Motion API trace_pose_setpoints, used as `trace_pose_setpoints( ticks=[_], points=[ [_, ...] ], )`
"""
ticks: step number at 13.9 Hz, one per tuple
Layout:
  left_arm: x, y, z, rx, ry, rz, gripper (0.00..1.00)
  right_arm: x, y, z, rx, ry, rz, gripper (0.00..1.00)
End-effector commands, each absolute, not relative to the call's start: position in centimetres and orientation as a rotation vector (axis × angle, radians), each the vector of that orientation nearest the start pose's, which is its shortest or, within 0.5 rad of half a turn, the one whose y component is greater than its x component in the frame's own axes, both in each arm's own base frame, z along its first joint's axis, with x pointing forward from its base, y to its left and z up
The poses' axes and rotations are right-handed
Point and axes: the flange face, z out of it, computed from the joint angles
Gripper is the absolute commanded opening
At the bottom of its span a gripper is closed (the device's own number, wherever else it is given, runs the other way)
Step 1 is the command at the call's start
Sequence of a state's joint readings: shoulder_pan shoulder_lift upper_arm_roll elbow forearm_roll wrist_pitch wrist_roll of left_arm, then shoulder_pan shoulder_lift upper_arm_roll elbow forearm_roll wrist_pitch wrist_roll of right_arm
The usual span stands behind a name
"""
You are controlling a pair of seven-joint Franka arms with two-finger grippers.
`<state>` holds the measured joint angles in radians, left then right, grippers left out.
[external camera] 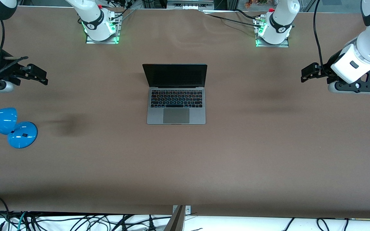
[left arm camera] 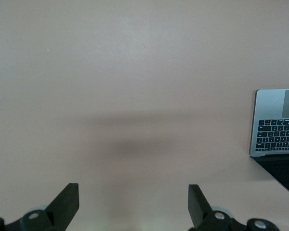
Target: Close laptop with both arms from behind
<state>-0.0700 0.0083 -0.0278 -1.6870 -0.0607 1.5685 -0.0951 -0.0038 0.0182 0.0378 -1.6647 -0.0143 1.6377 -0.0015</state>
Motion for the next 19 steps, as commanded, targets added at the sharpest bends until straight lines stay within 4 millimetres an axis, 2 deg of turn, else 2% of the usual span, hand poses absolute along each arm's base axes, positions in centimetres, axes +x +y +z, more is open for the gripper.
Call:
trace_pose_setpoints(
  ticks=[1,3,4,5,6,8,10,11,15,19],
  points=[
    [53.2,-7.0,56.8,-3.209,-0.002,0.224,1.0,55.6,1.8,57.7,-3.153,-0.062,0.072,1.0],
    [52.4,-8.1,56.5,-3.202,-0.047,0.243,1.0,55.6,1.9,57.7,-3.159,-0.075,0.07,1.0],
    [51.8,-9.0,56.5,-3.198,-0.043,0.244,0.97,55.6,2.0,57.7,-3.152,-0.067,0.072,1.0],
    [51.2,-9.6,56.2,-3.192,-0.034,0.256,0.89,55.6,2.6,57.4,-3.15,-0.074,0.079,1.0],
    [50.5,-10.1,56.4,-3.19,-0.028,0.254,0.79,55.6,3.3,57.4,-3.15,-0.086,0.079,1.0],
    [49.5,-11.4,56.1,-3.195,-0.056,0.28,0.48,55.5,5.2,57.2,-3.149,-0.136,0.086,1.0],
    [48.6,-12.8,55.7,-3.22,-0.111,0.319,0.06,55.3,7.0,56.9,-3.147,-0.185,0.093,1.0],
    [48.3,-13.7,55.5,-3.214,-0.152,0.34,0.0,55.2,8.0,56.9,-3.146,-0.209,0.093,1.0],
    [46.2,-18.9,54.7,-3.165,-0.175,0.371,0.0,54.8,10.6,56.8,-3.141,-0.284,0.102,1.0],
    [43.7,-22.8,53.5,-3.164,-0.187,0.437,0.0,54.2,13.6,56.3,-3.109,-0.357,0.12,1.0]
  ],
)
